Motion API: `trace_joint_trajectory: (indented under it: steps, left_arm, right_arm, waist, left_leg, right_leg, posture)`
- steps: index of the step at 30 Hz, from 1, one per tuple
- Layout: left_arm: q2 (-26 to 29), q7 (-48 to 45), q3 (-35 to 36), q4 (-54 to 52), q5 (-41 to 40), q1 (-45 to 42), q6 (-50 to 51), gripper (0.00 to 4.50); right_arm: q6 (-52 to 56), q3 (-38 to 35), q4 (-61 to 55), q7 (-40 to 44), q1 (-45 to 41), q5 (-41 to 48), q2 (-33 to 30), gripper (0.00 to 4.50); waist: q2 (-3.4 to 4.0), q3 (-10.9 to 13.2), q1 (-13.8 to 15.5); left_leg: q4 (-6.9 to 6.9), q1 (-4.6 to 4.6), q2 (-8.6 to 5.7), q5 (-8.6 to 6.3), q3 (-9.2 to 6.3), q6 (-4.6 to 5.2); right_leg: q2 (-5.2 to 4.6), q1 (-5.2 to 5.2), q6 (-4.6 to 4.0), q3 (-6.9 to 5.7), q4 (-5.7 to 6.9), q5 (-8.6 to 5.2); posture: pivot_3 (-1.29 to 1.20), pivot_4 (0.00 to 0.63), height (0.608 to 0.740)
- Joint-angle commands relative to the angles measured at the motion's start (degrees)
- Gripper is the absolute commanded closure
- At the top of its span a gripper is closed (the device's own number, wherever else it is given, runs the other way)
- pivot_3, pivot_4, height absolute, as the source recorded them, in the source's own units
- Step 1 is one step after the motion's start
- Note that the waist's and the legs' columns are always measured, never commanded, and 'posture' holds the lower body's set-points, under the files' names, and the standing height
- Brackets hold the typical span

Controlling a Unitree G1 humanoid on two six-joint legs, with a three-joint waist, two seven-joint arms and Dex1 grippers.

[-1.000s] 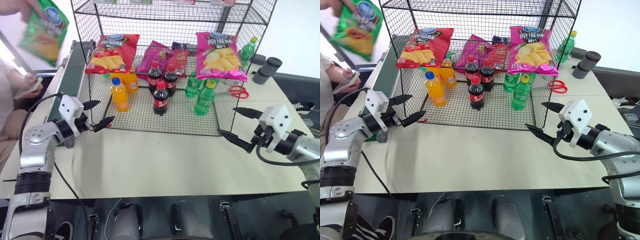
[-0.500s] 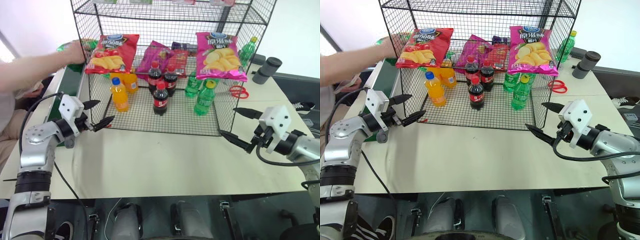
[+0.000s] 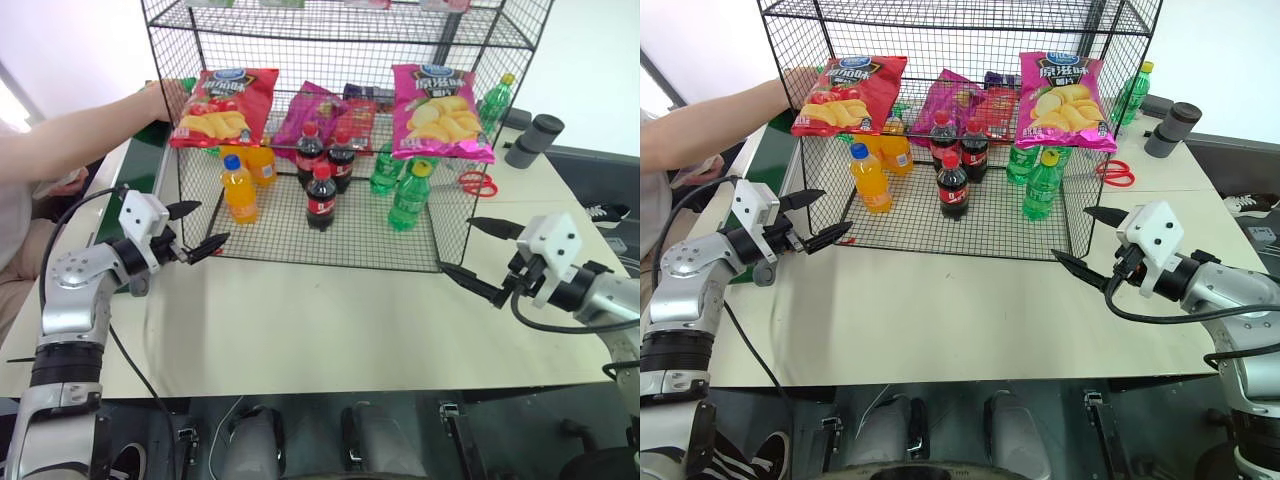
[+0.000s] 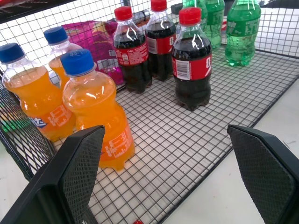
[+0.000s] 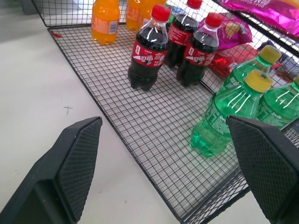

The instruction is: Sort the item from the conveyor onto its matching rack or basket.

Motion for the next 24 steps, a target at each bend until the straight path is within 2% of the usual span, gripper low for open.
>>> trace_joint_trajectory:
  steps: [1,19,24]
  left_arm:
    - [0.62,-0.20,0.60,-1.17,-0.34,-0.67,-0.53,0.00]
    - [1.09,-0.38,1.11,-1.14,-0.47,-0.73,-0.55,0.00]
    - [-0.13,0.12,1.68,-0.71,-1.11,0.23,-1.50,0.00]
  right_arm:
    - [-0.91,-2.01,-2.02,0.00,-0.61,0.39,-1.13,0.07]
    - [-0.96,-1.61,-1.57,0.31,-1.32,0.42,-1.21,0.07]
    - [-3.39,0.14,-0.51,-0.06,-0.32,-1.39,0.54,0.07]
  waist:
    - [0.00,0.00,-0.02]
    - [0.00,0.00,-0.01]
    - [0.00,0.00,0.00]
  left_leg:
    - [0.00,0.00,0.00,0.00,0.00,0.00]
    - [0.00,0.00,0.00,0.00,0.00,0.00]
    - [0.00,0.00,0.00,0.00,0.00,0.00]
  right_leg:
    - [0.00,0.00,0.00,0.00,0.00,0.00]
    - [0.00,0.00,0.00,0.00,0.00,0.00]
    - [0.00,0.00,0.00,0.00,0.00,0.00]
  posture:
    - [0.00,0.150,0.740]
    - [0.00,0.150,0.740]
    - [0.00,0.150,0.740]
